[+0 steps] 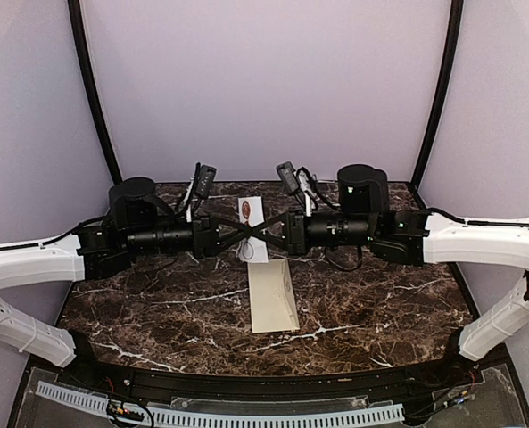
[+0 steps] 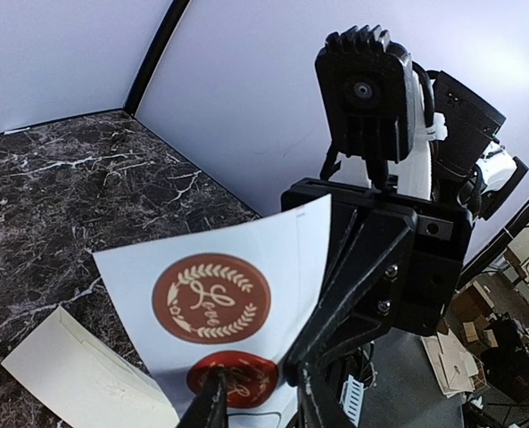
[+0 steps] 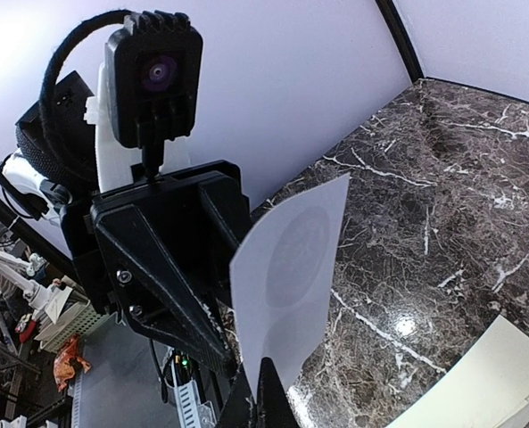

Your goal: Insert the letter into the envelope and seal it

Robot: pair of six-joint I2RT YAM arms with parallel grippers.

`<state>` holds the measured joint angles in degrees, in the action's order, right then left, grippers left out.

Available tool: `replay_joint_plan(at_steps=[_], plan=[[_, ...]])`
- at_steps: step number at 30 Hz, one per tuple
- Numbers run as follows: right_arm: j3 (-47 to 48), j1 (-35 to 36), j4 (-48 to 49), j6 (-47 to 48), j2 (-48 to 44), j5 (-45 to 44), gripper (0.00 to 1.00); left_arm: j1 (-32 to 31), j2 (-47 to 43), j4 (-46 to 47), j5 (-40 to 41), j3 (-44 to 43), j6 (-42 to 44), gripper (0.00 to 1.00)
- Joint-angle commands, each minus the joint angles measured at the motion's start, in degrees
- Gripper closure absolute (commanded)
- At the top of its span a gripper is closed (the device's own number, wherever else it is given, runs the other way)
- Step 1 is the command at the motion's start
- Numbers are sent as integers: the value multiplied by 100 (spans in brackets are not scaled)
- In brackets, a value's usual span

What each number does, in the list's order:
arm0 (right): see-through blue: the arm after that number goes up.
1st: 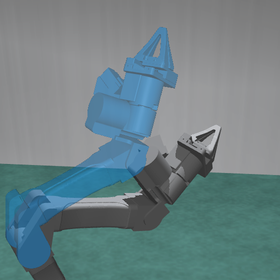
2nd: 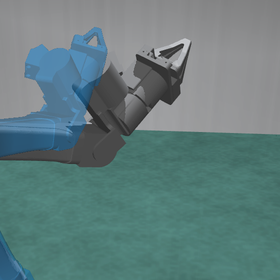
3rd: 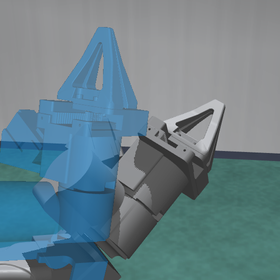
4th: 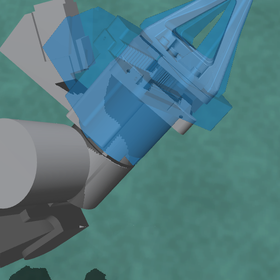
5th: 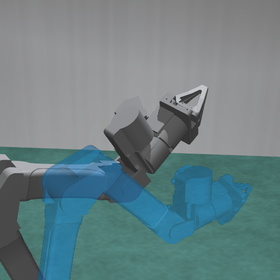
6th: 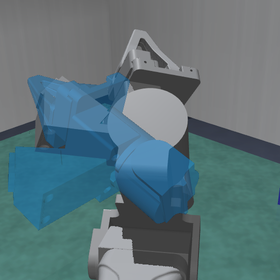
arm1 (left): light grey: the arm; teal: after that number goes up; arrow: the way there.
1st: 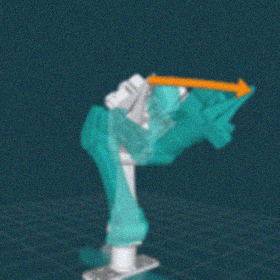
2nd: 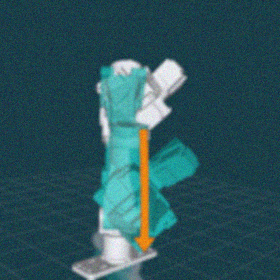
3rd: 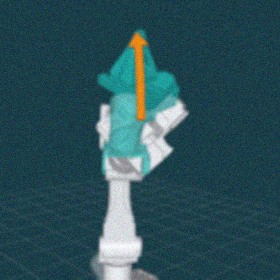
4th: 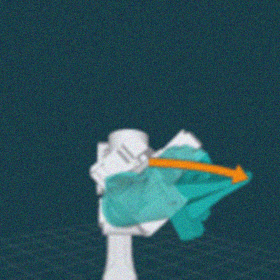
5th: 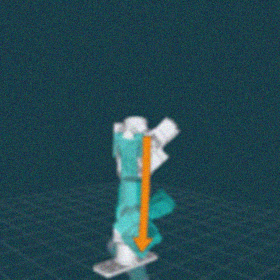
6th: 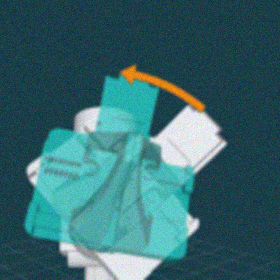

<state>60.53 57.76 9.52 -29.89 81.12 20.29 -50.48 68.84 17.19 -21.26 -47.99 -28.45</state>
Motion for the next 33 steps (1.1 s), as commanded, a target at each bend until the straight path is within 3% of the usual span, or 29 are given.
replay_joint_plan(at_steps=[1, 15, 33], plan=[[76, 41, 391, -61, 23, 311, 100, -32, 15, 197, -171, -156, 83, 74], [-277, 38, 818, 154, -186, 618, 100, -30, 69, 1360, -277, 253, -1268, 71], [-413, 49, 837, 292, -370, 504, 100, -32, 381, 1135, -613, 66, -1911, 78]])
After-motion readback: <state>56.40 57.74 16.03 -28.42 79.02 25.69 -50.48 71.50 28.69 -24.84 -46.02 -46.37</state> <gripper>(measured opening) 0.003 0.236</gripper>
